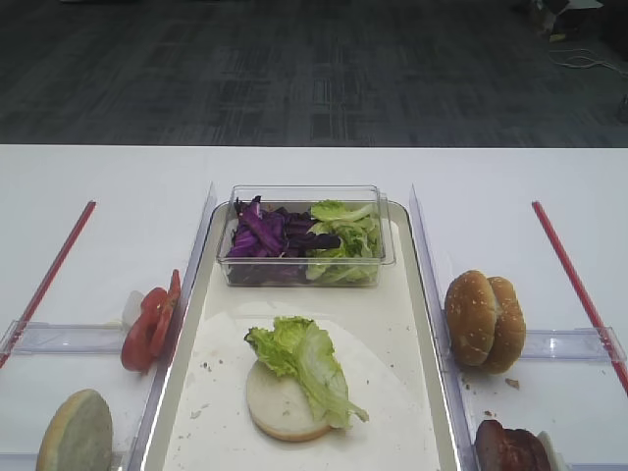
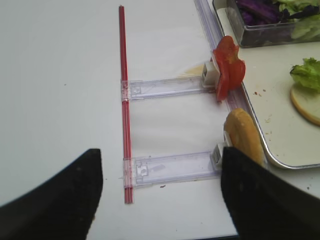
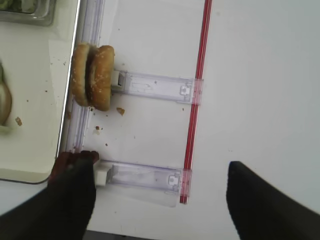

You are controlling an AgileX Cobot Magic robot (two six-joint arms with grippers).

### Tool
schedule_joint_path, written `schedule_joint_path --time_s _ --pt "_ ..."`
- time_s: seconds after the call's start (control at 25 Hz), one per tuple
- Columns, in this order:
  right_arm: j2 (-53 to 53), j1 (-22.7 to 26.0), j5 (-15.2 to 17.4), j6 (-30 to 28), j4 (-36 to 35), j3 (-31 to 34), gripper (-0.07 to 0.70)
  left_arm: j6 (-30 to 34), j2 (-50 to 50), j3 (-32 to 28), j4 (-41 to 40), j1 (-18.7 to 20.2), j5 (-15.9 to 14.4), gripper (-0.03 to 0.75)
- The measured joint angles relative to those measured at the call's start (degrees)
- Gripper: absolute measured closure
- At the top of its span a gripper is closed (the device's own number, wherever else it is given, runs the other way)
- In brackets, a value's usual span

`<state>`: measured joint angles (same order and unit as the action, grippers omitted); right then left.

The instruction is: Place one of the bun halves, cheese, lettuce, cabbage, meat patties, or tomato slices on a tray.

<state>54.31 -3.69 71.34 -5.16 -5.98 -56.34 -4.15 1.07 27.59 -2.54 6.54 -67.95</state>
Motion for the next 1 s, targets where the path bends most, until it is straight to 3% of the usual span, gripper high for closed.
schedule_joint_path --time_s 0.6,0.8,1.0 --pt "-32.25 0.00 0.99 0.00 0.59 19.53 0.076 0.00 0.00 0.00 0.00 0.00 0.00 0.242" --pt "-41.12 0.00 -2.19 0.00 0.70 24.63 0.076 0.00 0.00 0.00 0.00 0.00 0.00 0.242" --pt "-48.29 0.00 -3.23 -0.11 1.02 27.27 0.076 0.00 0.00 0.00 0.00 0.00 0.00 0.242"
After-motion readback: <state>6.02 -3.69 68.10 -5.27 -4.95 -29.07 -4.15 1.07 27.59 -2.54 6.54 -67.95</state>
